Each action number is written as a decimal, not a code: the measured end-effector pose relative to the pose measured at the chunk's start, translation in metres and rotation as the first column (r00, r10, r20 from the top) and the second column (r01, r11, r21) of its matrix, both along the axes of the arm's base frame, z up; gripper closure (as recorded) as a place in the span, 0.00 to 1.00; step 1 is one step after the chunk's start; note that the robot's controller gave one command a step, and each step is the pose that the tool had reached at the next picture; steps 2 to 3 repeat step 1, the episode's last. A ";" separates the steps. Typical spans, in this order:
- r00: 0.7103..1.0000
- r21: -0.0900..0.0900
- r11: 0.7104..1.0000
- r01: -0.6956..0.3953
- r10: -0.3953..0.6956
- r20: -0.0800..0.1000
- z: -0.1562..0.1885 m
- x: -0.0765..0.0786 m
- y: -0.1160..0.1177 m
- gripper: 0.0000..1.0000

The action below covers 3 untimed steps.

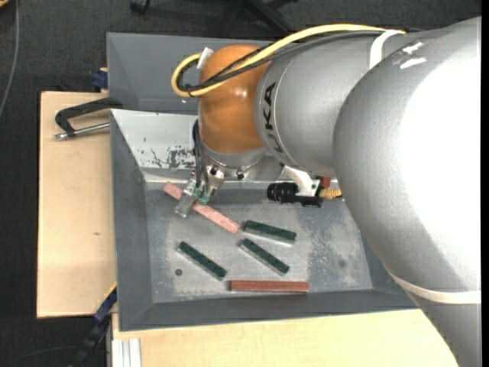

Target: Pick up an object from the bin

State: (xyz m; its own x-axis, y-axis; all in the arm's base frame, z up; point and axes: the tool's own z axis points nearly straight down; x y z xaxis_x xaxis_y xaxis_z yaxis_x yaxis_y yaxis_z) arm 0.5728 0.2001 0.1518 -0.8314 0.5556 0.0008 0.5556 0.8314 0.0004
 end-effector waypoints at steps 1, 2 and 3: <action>1.000 0.001 1.000 0.000 0.000 0.004 0.019 0.001 0.000 1.00; 1.000 0.001 1.000 0.000 0.000 0.004 0.019 0.001 0.000 1.00; 1.000 0.001 1.000 0.000 0.000 0.004 0.019 0.001 0.000 1.00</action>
Offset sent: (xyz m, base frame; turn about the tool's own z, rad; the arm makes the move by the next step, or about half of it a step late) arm 0.0001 -0.0001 0.0249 0.0000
